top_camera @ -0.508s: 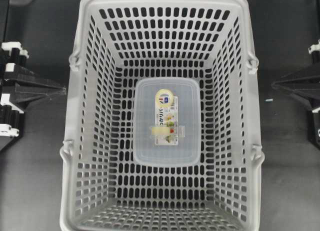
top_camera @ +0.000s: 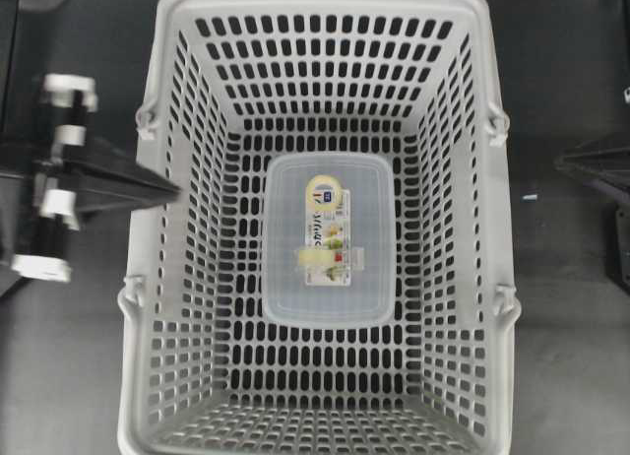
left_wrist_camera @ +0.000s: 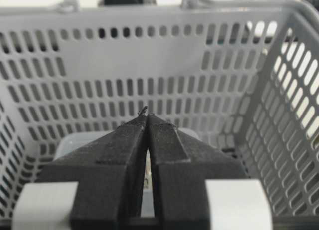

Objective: Pick up the tape dispenser from the shopping basket with the left arm.
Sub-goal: 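Move the left gripper over the basket toward the clear tape dispenser, then lower the open left gripper around the tape dispenser and close it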

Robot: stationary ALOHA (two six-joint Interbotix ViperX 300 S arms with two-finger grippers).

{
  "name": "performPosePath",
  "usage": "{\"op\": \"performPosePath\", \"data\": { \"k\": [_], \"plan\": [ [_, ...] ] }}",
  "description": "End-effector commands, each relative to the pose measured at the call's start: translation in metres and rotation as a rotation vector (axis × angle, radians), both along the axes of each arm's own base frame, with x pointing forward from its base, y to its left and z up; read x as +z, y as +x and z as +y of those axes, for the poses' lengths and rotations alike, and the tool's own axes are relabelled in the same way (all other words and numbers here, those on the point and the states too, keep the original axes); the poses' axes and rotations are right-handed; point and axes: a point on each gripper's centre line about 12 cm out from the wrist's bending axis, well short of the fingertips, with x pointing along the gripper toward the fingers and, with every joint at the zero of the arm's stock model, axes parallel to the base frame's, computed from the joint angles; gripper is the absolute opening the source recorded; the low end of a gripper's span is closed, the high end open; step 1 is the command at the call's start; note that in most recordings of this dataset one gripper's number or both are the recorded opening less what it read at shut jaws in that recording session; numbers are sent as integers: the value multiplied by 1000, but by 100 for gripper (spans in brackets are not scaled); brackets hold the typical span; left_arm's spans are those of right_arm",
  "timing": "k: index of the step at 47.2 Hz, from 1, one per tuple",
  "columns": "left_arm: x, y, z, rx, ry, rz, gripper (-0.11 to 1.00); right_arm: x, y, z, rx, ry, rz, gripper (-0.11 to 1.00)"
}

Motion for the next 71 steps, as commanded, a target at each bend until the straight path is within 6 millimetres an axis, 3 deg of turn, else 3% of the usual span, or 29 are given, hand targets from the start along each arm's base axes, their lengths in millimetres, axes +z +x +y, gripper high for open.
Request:
{"op": "performPosePath", "data": {
  "k": [1,10,15,23,27,37,40,48,53,71],
  "plan": [
    [13,25,-2,2,7,53,0,6,0,0,3,11,11,-1],
    [12,68,-4,9,24,213,0,3,-5,0,3,25,84,2],
    [7,89,-5,13,28,307,0,2,-9,1,5,24,120,21],
    [2,110,-3,30,30,436,0,4,-14,1,5,24,149,69],
    [-1,117,-2,35,33,489,0,3,-16,1,7,23,158,81],
    [-16,135,-4,37,39,587,4,6,-20,1,9,24,141,78],
    [-24,142,-5,43,31,620,17,5,-21,2,12,24,140,78],
    [-51,156,-10,71,-6,738,67,5,-22,2,13,24,140,78],
    [-69,160,-14,85,-22,809,88,5,-23,2,13,24,140,78],
    [-125,170,-19,97,-17,941,90,3,-23,2,15,27,141,78]
  ]
}}
